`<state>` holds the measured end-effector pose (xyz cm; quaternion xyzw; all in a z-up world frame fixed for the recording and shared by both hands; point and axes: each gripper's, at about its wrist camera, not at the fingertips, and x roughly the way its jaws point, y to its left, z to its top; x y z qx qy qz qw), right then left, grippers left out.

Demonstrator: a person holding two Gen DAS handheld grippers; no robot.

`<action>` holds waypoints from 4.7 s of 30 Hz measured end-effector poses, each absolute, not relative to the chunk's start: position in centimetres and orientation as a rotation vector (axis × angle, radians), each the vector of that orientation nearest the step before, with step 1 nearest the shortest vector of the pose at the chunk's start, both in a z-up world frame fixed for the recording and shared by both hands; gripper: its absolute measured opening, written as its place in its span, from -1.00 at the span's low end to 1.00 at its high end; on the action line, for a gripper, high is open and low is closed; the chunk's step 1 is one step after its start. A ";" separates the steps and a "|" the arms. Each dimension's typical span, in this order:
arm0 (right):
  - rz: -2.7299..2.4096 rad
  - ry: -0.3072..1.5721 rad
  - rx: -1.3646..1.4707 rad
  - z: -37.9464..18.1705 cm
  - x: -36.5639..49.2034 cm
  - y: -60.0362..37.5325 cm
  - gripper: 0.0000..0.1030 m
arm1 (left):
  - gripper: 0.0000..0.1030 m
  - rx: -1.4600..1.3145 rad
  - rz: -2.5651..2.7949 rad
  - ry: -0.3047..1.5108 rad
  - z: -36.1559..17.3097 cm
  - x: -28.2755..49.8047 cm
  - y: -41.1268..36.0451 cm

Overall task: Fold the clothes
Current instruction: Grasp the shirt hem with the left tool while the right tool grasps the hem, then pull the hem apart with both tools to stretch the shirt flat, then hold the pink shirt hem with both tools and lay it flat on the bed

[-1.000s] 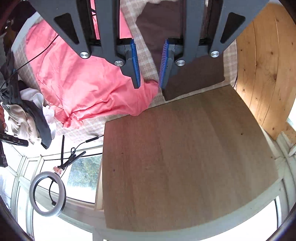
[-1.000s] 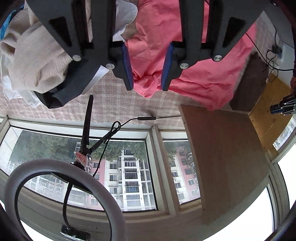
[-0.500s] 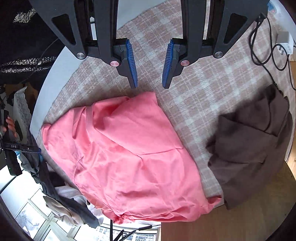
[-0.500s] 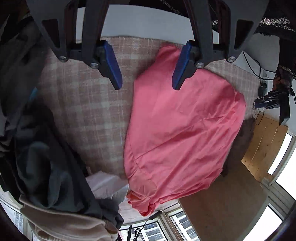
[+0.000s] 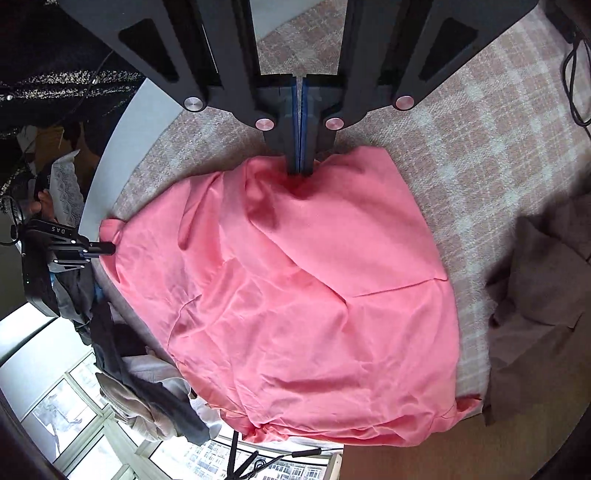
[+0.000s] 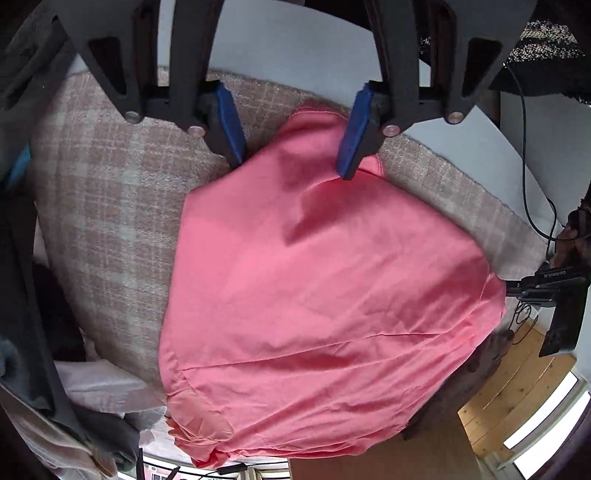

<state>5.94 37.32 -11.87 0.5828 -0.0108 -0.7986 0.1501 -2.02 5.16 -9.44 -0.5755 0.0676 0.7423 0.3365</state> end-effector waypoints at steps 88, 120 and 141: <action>-2.431 -0.196 1.689 -7.9 0.7 48.8 -0.91 | -0.55 -1.742 2.130 0.124 -6.6 -4.1 -1.8; -2.225 -0.123 1.542 -5.9 5.4 45.8 -0.02 | -0.98 -1.711 2.201 -0.234 -5.1 9.1 -8.1; -2.079 0.011 1.440 -11.4 10.4 39.9 -0.95 | -0.97 -1.716 2.191 -0.102 -3.5 8.4 -7.3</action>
